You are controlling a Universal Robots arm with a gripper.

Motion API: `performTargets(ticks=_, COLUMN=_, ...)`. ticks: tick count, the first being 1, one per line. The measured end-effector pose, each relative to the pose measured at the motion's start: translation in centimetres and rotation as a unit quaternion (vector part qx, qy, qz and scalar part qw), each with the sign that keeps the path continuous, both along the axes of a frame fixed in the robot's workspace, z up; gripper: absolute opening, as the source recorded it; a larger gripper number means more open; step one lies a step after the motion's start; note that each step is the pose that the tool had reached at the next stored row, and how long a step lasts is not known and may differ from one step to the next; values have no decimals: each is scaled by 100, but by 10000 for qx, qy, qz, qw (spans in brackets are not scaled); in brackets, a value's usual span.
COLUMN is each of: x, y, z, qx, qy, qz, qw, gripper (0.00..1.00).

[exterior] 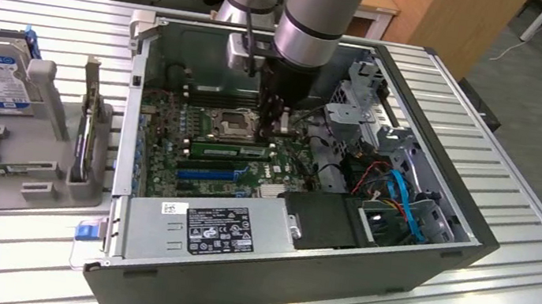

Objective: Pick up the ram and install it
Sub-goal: 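Press down the ram until it locks into place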

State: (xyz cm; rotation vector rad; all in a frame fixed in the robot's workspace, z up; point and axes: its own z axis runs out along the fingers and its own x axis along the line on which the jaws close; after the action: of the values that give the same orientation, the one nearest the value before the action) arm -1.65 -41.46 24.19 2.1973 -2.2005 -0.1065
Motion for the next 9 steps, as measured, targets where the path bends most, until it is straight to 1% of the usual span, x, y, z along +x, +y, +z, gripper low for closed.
performTargets(ticks=9, x=-172, y=0, z=-3, qx=1, qy=0, qz=-1, qw=10000, gripper=10)
